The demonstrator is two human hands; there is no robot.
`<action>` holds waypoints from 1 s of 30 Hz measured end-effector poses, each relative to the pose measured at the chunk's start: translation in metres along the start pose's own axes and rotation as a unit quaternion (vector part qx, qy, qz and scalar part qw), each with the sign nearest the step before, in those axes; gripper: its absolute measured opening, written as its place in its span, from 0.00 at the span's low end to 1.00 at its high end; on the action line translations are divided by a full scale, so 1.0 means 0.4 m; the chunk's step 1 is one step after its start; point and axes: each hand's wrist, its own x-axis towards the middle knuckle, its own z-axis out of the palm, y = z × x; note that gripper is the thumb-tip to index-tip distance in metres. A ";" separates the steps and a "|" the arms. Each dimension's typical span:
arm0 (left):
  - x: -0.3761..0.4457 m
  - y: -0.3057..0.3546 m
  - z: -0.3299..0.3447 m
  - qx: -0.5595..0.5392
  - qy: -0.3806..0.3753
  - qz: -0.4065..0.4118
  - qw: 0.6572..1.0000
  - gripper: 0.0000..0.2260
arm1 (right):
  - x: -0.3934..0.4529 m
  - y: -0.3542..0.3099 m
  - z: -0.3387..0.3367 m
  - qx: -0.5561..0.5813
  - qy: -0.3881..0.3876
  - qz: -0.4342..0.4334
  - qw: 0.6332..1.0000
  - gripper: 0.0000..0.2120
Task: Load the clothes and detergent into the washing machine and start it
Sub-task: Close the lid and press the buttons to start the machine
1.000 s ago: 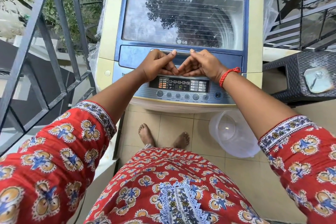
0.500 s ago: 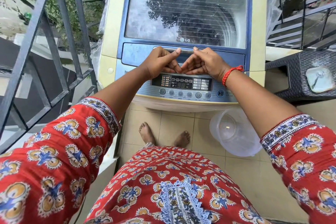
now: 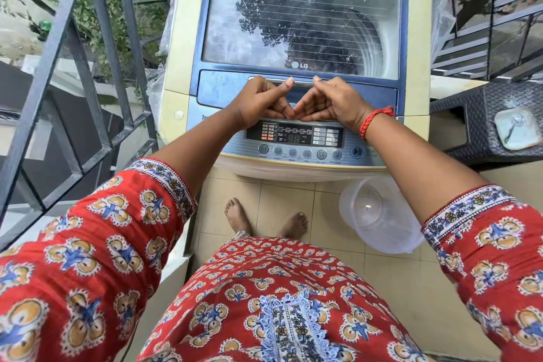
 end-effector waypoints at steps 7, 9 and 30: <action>-0.003 0.002 0.003 0.003 0.006 0.000 1.000 0.23 | 0.001 0.002 -0.002 0.003 -0.002 -0.002 1.000 0.28; -0.004 0.005 0.005 0.002 0.008 -0.001 1.000 0.23 | 0.003 0.005 -0.003 0.004 -0.004 -0.004 1.000 0.29; -0.005 0.002 0.006 -0.003 0.007 0.009 1.000 0.24 | 0.004 0.008 0.000 0.003 0.000 -0.012 1.000 0.29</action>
